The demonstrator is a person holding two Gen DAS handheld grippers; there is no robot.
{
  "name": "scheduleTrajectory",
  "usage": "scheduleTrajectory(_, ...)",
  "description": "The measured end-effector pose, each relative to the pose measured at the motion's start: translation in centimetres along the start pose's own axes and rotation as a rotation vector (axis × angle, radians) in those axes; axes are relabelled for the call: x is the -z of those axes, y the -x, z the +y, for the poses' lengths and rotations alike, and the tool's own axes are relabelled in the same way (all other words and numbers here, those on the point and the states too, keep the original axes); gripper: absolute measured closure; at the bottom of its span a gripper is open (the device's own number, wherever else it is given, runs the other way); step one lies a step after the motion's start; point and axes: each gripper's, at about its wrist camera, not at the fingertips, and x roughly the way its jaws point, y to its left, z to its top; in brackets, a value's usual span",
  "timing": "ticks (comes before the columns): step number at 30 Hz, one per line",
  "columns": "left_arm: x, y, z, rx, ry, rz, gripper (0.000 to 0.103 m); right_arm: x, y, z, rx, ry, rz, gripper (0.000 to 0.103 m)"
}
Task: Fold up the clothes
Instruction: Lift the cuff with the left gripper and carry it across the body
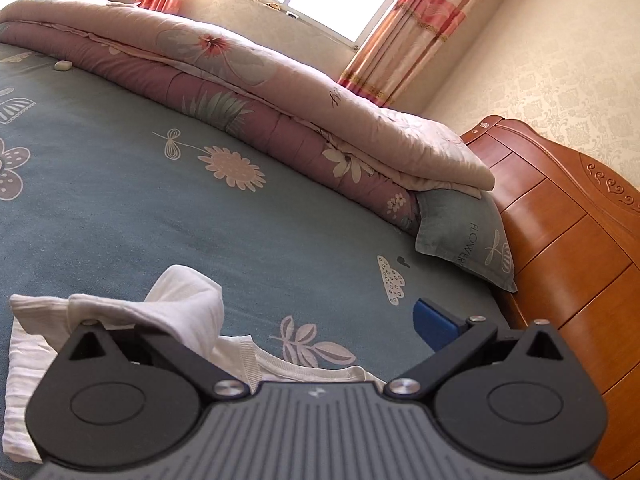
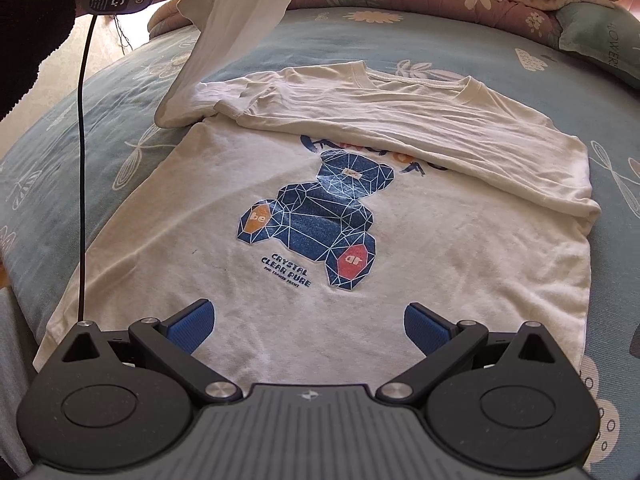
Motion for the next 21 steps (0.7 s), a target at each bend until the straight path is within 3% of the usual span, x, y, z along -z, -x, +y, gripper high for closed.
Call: scheduleTrajectory(21, 1.6, -5.3, -8.7, 0.076, -0.152, 0.104, 0.001, 0.2, 0.0, 0.6, -0.010, 0.024, 0.015, 0.000)
